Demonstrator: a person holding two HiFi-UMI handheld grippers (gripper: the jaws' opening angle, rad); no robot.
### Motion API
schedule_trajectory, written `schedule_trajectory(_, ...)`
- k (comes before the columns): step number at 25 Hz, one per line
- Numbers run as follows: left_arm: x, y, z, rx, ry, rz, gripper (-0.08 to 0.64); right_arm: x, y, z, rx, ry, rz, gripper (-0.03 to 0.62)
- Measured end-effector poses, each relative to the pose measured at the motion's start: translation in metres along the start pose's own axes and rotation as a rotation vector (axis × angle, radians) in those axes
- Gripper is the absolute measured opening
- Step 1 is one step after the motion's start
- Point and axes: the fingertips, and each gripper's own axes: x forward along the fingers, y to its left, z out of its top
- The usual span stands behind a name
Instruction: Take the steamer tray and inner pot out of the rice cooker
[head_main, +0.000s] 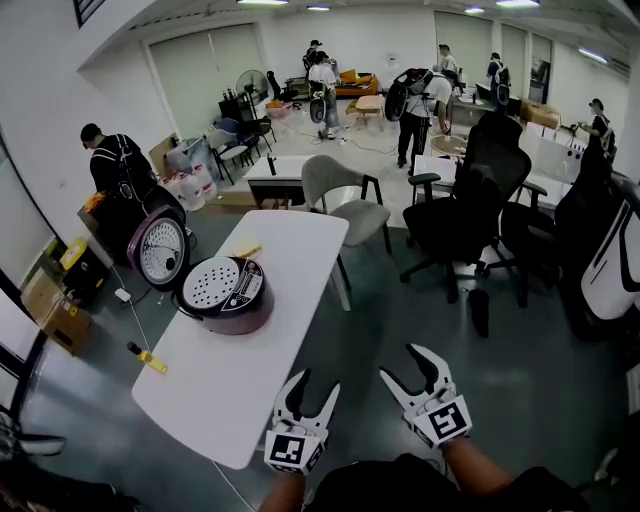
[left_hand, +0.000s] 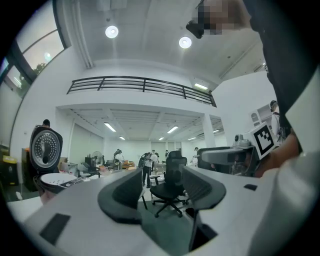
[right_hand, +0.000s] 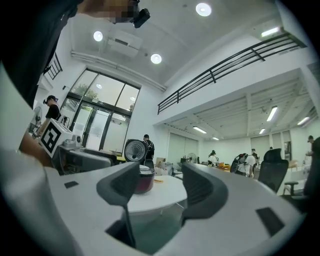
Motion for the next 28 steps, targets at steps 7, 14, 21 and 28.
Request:
schedule_trajectory(7, -0.003, 0.035, 0.002, -0.034, -0.02, 0.092, 0.594, 0.02, -0.007, 0.01, 0.031, -0.053, -0.105, 0.578)
schedule_trajectory(14, 0.006, 0.052, -0.005, -0.021, -0.007, 0.122, 0.594, 0.041, -0.008, 0.001, -0.008, -0.032, -0.081, 0.592)
schedule_trajectory(21, 0.035, 0.084, -0.008, -0.007, 0.015, 0.175, 0.594, 0.088, -0.028, -0.011, -0.02, -0.024, -0.034, 0.592)
schedule_trajectory(28, 0.075, 0.128, -0.013, -0.011, 0.054, 0.264, 0.594, 0.156, -0.052, -0.024, -0.029, -0.036, 0.083, 0.592)
